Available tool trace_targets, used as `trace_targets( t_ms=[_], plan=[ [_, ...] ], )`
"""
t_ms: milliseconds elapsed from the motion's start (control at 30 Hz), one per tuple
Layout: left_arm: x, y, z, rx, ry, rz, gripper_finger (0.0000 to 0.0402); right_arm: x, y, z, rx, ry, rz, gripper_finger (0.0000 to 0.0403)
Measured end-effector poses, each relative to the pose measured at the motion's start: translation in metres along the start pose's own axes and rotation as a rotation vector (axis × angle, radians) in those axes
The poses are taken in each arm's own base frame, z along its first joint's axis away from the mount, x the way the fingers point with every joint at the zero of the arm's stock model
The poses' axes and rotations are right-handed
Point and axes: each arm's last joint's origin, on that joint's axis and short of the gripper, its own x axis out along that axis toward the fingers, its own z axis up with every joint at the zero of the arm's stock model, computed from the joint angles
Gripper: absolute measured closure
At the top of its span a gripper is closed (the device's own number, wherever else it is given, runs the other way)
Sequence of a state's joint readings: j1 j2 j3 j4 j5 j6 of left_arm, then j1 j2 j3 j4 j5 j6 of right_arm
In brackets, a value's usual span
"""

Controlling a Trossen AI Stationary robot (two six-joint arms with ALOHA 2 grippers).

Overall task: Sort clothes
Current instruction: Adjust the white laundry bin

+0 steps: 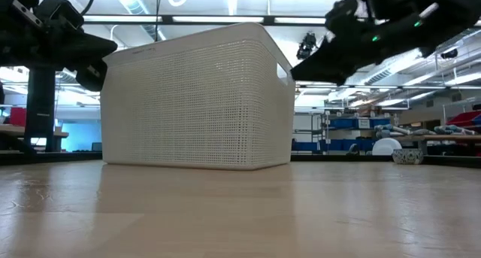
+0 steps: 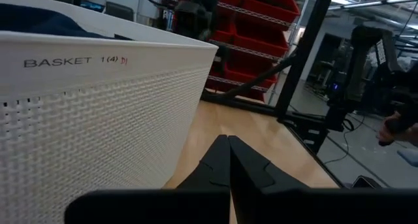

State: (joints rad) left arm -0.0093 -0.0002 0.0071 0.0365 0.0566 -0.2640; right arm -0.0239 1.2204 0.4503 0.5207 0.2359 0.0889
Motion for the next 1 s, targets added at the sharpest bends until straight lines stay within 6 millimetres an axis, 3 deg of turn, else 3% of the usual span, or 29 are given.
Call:
trace_targets(
  t_ms=[400, 700, 833, 1000],
  plan=[
    [0.0, -0.002, -0.001, -0.006, 0.019, -0.058, 0.04, 0.032, -0.041, -0.011, -0.049, -0.085, -0.162, 0.027],
    [0.0, -0.002, -0.001, -0.009, 0.02, -0.057, 0.04, 0.035, -0.098, -0.021, 0.054, -0.046, -0.398, 0.027],
    [0.0, -0.002, -0.001, -0.01, 0.021, -0.057, 0.04, 0.033, -0.107, -0.02, 0.231, -0.065, -0.274, 0.027],
    [0.0, -0.002, -0.001, -0.006, 0.021, -0.057, 0.04, 0.03, -0.096, -0.014, 0.223, -0.05, 0.021, 0.027]
  ],
)
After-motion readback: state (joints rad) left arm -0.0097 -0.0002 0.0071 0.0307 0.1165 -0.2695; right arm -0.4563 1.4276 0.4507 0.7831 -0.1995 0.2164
